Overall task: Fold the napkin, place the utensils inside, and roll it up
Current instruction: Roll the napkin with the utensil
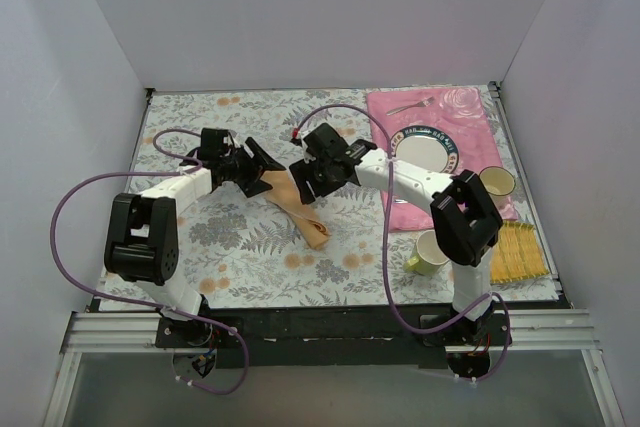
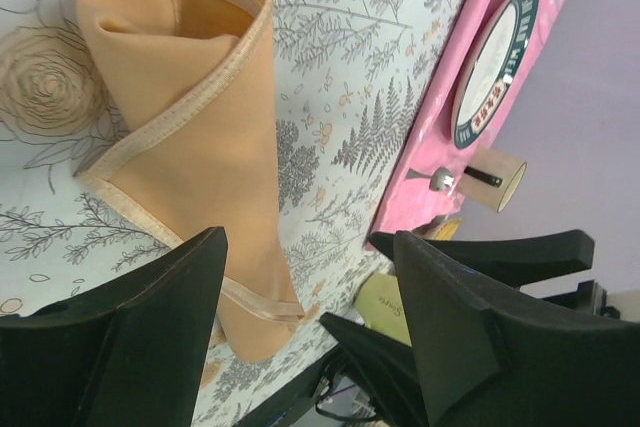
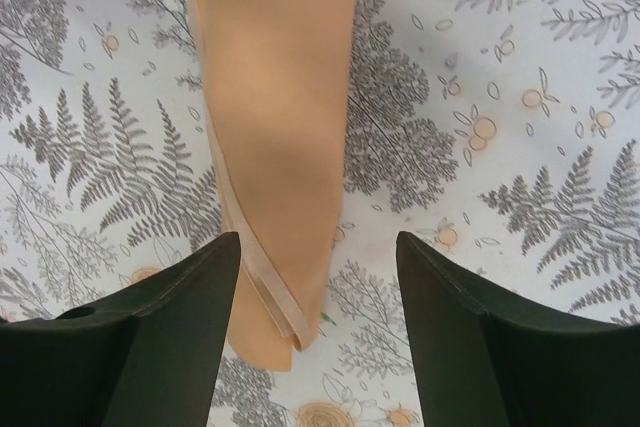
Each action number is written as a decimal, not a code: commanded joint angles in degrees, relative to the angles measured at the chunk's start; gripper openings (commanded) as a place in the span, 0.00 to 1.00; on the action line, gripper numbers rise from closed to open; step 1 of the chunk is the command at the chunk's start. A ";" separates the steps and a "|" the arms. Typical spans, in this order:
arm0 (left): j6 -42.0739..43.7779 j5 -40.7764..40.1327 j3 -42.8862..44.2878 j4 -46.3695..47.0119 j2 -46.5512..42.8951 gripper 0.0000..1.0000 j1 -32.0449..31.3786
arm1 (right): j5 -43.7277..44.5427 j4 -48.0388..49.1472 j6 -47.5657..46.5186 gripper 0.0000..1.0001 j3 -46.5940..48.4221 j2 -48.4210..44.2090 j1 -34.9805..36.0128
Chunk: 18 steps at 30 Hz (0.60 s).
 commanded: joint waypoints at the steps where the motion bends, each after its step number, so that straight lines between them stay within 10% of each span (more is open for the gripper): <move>1: -2.00 -3.89 -0.28 -0.29 -6.05 0.68 1.88 | 3.76 4.13 2.67 0.73 3.90 3.99 2.67; 18: -1.91 -3.36 -2.75 -0.29 -8.35 0.73 5.66 | 16.77 5.28 1.00 0.70 12.43 15.16 8.21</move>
